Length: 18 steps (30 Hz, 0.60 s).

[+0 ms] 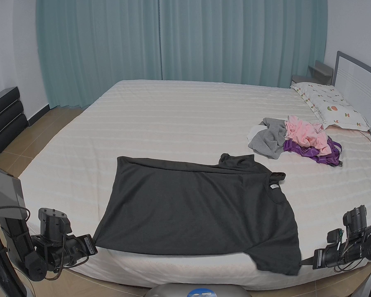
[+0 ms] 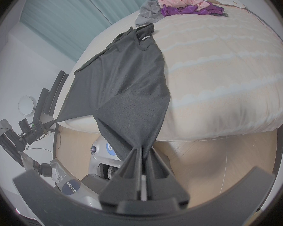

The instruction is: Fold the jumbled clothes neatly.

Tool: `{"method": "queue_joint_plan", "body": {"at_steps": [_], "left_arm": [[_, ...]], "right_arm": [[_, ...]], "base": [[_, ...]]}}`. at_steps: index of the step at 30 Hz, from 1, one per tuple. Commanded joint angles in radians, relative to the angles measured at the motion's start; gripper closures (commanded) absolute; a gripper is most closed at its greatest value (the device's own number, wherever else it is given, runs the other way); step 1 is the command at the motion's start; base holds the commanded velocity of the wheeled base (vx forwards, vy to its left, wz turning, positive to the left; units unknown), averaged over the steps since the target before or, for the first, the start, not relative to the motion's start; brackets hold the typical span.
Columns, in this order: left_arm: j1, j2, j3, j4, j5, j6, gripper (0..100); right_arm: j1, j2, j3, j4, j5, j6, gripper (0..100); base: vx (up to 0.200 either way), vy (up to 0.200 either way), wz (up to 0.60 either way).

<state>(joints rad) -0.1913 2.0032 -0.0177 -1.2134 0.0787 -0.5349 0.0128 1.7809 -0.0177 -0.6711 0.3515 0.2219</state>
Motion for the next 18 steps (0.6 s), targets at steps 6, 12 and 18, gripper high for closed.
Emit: {"method": "queue_joint_plan", "body": {"at_steps": [6,12,18], "left_arm": [[-0.023,0.051,0.016,-0.009,-0.005,-0.011,0],[-0.005,0.045,0.005,-0.014,-0.004,-0.013,0],[0.024,0.037,-0.002,-0.028,-0.005,-0.013,0]], "right_arm": [[-0.022,0.072,-0.079,-0.016,0.029,0.017,0],[-0.042,0.129,-0.18,-0.018,0.037,0.071,0],[-0.028,0.229,-0.242,-0.056,0.034,0.102,0]], "base": [[0.0,0.0,0.0],[0.0,0.0,0.0],[0.0,0.0,0.0]]}}
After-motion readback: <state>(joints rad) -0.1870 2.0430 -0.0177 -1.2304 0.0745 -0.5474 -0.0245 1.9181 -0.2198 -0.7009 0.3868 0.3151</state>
